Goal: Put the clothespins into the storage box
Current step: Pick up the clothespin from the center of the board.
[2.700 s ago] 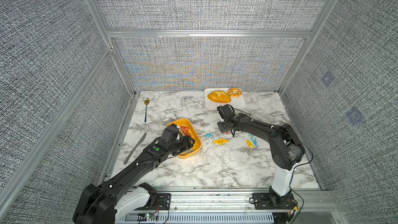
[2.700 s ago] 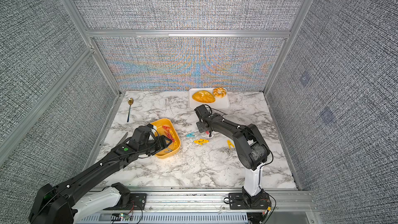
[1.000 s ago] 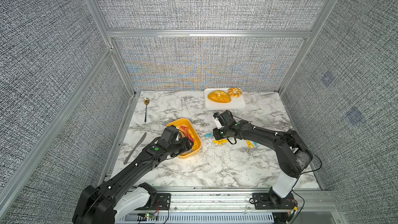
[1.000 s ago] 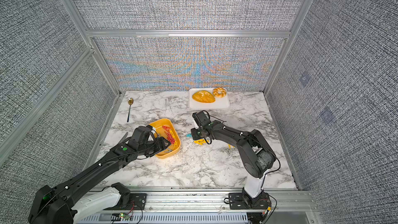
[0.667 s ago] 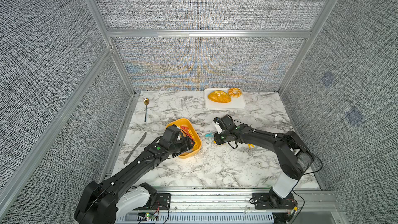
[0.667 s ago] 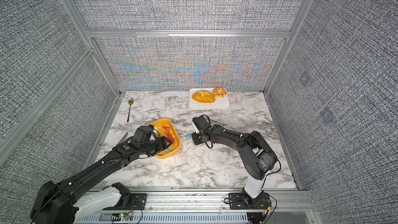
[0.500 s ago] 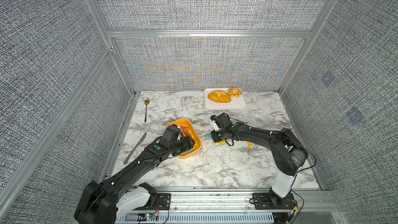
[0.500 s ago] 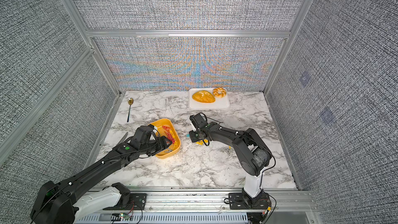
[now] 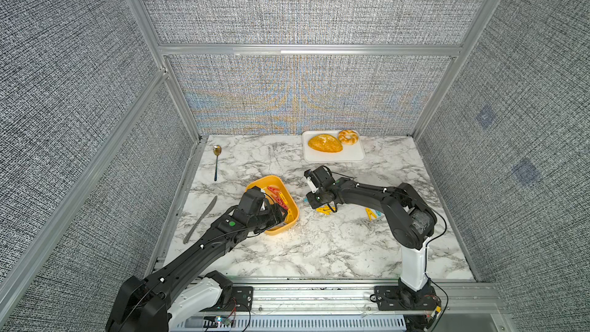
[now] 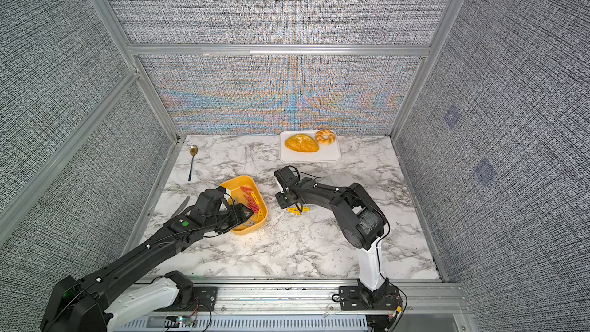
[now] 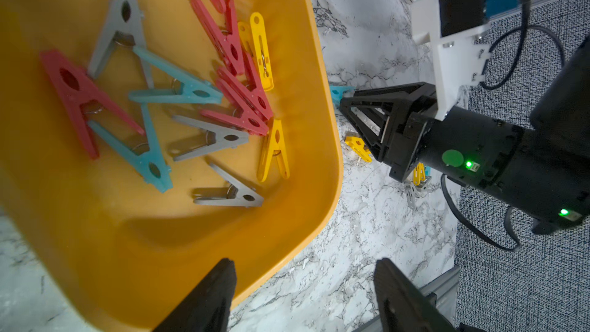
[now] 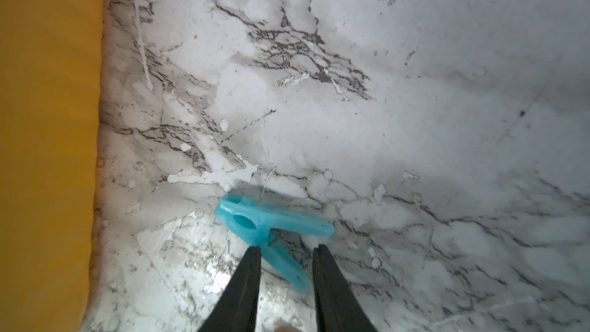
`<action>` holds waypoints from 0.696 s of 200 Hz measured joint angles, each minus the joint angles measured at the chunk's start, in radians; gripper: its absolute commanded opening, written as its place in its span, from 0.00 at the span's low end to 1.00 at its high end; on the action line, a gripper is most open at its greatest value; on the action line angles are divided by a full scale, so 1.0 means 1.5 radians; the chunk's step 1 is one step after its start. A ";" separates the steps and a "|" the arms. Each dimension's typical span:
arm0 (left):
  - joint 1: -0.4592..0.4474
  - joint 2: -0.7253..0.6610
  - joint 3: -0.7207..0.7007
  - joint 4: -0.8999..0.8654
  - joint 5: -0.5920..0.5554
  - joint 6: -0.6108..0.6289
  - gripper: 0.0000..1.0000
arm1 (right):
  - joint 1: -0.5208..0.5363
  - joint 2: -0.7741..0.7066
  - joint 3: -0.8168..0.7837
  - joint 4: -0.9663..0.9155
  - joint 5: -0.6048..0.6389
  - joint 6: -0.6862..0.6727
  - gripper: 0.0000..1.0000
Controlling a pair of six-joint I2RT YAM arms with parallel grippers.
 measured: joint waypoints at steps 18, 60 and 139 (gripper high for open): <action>0.000 0.000 0.000 0.000 0.000 0.000 0.74 | 0.001 0.008 0.009 0.001 0.003 -0.008 0.33; 0.000 -0.002 -0.001 0.000 0.000 0.000 0.73 | 0.008 0.024 0.015 0.003 0.003 -0.018 0.30; 0.000 -0.011 -0.003 -0.001 0.000 -0.001 0.74 | 0.019 0.019 0.016 -0.005 0.008 -0.013 0.08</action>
